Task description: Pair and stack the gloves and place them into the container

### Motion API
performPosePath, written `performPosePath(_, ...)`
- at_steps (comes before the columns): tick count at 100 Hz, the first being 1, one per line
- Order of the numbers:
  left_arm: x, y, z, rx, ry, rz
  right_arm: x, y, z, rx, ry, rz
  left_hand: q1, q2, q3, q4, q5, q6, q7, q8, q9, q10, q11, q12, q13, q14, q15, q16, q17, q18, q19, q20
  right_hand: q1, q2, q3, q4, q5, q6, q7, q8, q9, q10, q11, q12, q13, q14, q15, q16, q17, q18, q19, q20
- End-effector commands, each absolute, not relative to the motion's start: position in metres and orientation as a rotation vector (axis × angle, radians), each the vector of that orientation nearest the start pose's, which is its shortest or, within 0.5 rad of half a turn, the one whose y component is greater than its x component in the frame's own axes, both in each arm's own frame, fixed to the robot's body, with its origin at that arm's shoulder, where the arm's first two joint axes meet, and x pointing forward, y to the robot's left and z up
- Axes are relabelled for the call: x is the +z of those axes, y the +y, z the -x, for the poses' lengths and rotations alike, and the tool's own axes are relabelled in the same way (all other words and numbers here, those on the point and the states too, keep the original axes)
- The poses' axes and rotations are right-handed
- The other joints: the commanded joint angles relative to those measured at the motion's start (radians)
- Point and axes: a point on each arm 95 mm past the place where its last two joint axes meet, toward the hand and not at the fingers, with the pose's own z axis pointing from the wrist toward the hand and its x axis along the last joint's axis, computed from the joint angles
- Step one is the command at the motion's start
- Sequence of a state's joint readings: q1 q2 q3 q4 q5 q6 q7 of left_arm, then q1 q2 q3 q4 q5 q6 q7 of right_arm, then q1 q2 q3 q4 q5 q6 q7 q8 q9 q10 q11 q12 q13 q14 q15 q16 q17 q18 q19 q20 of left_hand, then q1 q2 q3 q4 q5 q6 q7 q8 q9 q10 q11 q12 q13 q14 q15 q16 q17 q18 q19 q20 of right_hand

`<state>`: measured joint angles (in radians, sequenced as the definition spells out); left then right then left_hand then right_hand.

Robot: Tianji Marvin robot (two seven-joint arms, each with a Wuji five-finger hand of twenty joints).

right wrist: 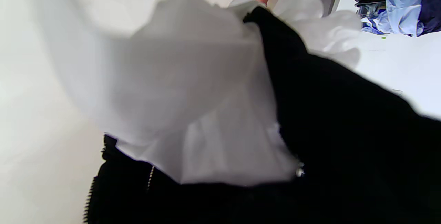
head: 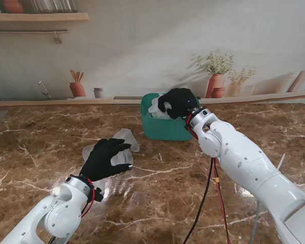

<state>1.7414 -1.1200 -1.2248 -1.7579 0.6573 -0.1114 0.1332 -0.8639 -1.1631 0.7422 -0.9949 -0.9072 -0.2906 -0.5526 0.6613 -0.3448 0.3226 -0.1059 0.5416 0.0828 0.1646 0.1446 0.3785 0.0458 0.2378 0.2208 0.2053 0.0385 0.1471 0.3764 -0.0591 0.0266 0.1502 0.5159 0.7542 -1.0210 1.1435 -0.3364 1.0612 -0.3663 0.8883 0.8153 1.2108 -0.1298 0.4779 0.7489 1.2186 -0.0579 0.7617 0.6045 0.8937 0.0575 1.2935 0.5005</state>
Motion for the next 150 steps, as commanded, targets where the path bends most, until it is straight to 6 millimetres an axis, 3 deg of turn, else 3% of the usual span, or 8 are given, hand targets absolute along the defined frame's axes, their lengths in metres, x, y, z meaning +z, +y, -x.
performPosePath(1,-0.317,-0.031,-0.344,-1.902,1.276,1.471,-0.233,0.054,-0.554,1.853,1.362,-0.625,0.012,0.035,-0.028,0.030,0.003,-0.019,0.000,0.004,0.003,-0.027,-0.021,-0.013,-0.015,-0.050,-0.036,-0.013,0.004,-0.017,-0.034,-0.017,0.019,0.023,0.006,0.051,-0.019,-0.019,0.025,-0.015,0.023,-0.051,0.030,0.030,0.010,-0.029,0.016,0.022,-0.001,-0.019,0.014,0.016)
performPosePath(94,-0.315,-0.025,-0.345,-1.874,1.292,1.482,-0.232,0.044,-0.626,1.606,1.554,-0.792,0.012,0.034,-0.036,0.031,0.002,-0.025,0.000,0.004,-0.001,-0.030,-0.022,-0.013,-0.020,-0.053,-0.037,-0.013,0.006,-0.021,-0.037,-0.027,-0.016,0.060,0.005,0.048,-0.069,-0.009,0.032,-0.093,-0.002,-0.036,0.010,0.005,-0.015,-0.018,-0.023,0.017,-0.029,-0.016,-0.002,0.030)
performPosePath(103,-0.315,-0.024,-0.345,-1.871,1.290,1.484,-0.231,0.043,-0.629,1.590,1.565,-0.810,0.013,0.035,-0.036,0.031,0.000,-0.026,0.000,0.004,-0.002,-0.030,-0.022,-0.013,-0.022,-0.054,-0.038,-0.014,0.006,-0.021,-0.039,-0.029,-0.064,0.069,-0.009,0.035,-0.135,0.022,0.044,-0.218,-0.036,-0.013,-0.034,-0.018,-0.040,-0.011,-0.093,0.018,-0.064,-0.006,-0.032,0.031)
performPosePath(111,-0.316,-0.024,-0.345,-1.868,1.288,1.488,-0.232,0.042,-0.630,1.559,1.595,-0.839,0.013,0.034,-0.037,0.031,0.001,-0.025,0.001,0.005,-0.003,-0.030,-0.023,-0.014,-0.022,-0.054,-0.039,-0.015,0.006,-0.021,-0.040,-0.031,-0.123,0.074,-0.020,0.022,-0.204,0.075,-0.014,-0.347,-0.089,-0.002,-0.080,-0.063,-0.082,-0.012,-0.187,0.007,-0.118,0.007,-0.065,0.036)
performPosePath(116,-0.316,-0.024,-0.345,-1.868,1.286,1.491,-0.233,0.040,-0.631,1.535,1.618,-0.850,0.015,0.034,-0.037,0.031,0.001,-0.025,0.001,0.005,-0.003,-0.030,-0.023,-0.014,-0.023,-0.054,-0.039,-0.015,0.006,-0.022,-0.041,-0.032,-0.177,0.083,-0.005,0.037,-0.208,0.110,-0.142,-0.338,-0.132,0.002,-0.072,-0.128,-0.115,-0.012,-0.241,-0.028,-0.152,0.014,-0.092,0.048)
performPosePath(122,-0.317,-0.024,-0.345,-1.868,1.286,1.494,-0.235,0.039,-0.631,1.512,1.636,-0.868,0.015,0.035,-0.038,0.031,0.000,-0.026,0.001,0.005,-0.002,-0.030,-0.023,-0.014,-0.023,-0.055,-0.039,-0.015,0.007,-0.022,-0.042,-0.034,-0.231,0.099,0.002,0.084,-0.205,0.134,-0.247,-0.323,-0.159,0.006,-0.088,-0.202,-0.153,0.003,-0.287,-0.056,-0.187,0.023,-0.114,0.055)
performPosePath(127,-0.317,-0.024,-0.345,-1.869,1.286,1.495,-0.237,0.038,-0.630,1.499,1.643,-0.880,0.016,0.034,-0.039,0.031,0.001,-0.024,0.001,0.005,-0.002,-0.031,-0.023,-0.014,-0.023,-0.053,-0.039,-0.015,0.007,-0.022,-0.042,-0.035,-0.284,0.114,0.006,0.173,-0.213,0.150,-0.347,-0.263,-0.185,0.008,-0.091,-0.248,-0.175,0.015,-0.310,-0.068,-0.209,0.030,-0.128,0.065)
performPosePath(150,-0.317,-0.024,-0.345,-1.871,1.285,1.499,-0.239,0.032,-0.627,1.429,1.700,-0.948,0.016,0.035,-0.040,0.032,0.002,-0.023,0.002,0.005,-0.006,-0.026,-0.024,-0.015,-0.027,-0.049,-0.040,-0.015,0.007,-0.020,-0.045,-0.041,-0.481,0.150,-0.071,0.170,-0.357,0.161,-0.558,-0.343,-0.322,0.046,-0.242,-0.371,-0.312,0.077,-0.449,-0.141,-0.339,0.059,-0.233,0.083)
